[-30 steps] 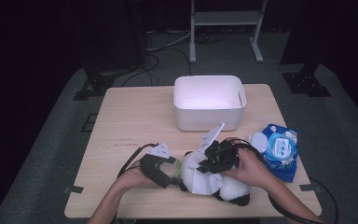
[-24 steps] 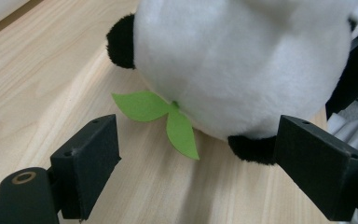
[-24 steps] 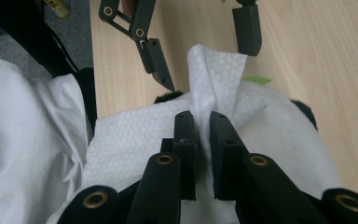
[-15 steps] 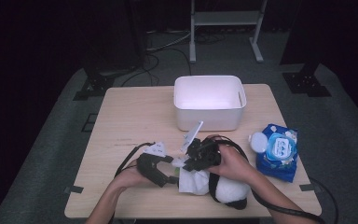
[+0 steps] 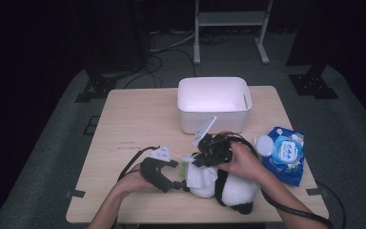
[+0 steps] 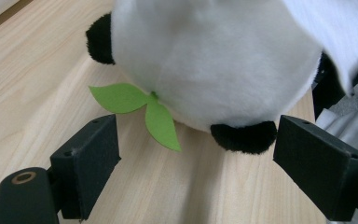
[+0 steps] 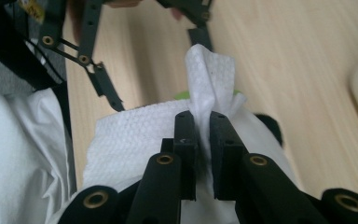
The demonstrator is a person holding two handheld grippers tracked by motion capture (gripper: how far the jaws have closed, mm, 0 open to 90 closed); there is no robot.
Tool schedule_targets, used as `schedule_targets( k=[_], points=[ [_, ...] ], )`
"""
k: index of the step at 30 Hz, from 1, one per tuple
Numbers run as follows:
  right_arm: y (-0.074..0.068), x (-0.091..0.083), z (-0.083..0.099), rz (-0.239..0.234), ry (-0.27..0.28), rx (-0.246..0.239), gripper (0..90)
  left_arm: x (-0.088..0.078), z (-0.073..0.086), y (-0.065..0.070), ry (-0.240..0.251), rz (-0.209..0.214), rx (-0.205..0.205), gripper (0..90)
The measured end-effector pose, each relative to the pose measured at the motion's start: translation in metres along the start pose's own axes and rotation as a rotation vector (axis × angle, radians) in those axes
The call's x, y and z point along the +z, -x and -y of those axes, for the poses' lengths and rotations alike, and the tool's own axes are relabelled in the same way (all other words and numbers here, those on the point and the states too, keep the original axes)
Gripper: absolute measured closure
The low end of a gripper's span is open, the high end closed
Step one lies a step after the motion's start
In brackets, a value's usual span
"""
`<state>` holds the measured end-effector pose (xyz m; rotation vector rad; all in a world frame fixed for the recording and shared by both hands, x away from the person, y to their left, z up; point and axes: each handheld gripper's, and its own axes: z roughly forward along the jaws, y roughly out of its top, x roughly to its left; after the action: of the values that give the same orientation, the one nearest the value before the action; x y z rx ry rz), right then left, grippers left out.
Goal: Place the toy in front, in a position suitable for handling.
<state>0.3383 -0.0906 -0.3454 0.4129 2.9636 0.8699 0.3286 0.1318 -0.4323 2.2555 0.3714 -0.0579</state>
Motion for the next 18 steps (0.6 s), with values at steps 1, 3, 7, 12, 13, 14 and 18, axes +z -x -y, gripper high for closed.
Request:
schedule_targets(
  k=[1,3,7,12,13,14,18],
  points=[
    [0.005,-0.005,0.005,0.006,0.016,0.016,82.1,0.0,0.0,0.0,0.002,0.0,-0.001,12.9],
    [0.011,-0.011,0.014,0.024,0.022,0.042,82.1,0.0,-0.001,0.0,0.006,0.001,-0.001,12.9],
    [0.023,-0.017,0.036,0.037,0.011,0.118,82.1,0.0,-0.002,0.0,0.011,0.001,-0.002,12.9],
    [0.02,-0.013,0.047,-0.011,0.052,0.13,82.1,-0.001,-0.005,0.003,0.026,0.007,0.003,12.9],
    [0.018,-0.012,0.047,-0.022,0.053,0.128,82.2,-0.002,-0.006,0.004,0.033,0.01,0.004,12.8],
    [0.015,-0.009,0.046,-0.028,0.053,0.118,82.3,-0.003,-0.007,0.005,0.033,0.014,0.007,12.8],
    [0.005,-0.004,0.042,-0.055,0.053,0.094,82.2,-0.003,-0.01,0.008,0.045,0.021,0.015,11.6]
  ],
)
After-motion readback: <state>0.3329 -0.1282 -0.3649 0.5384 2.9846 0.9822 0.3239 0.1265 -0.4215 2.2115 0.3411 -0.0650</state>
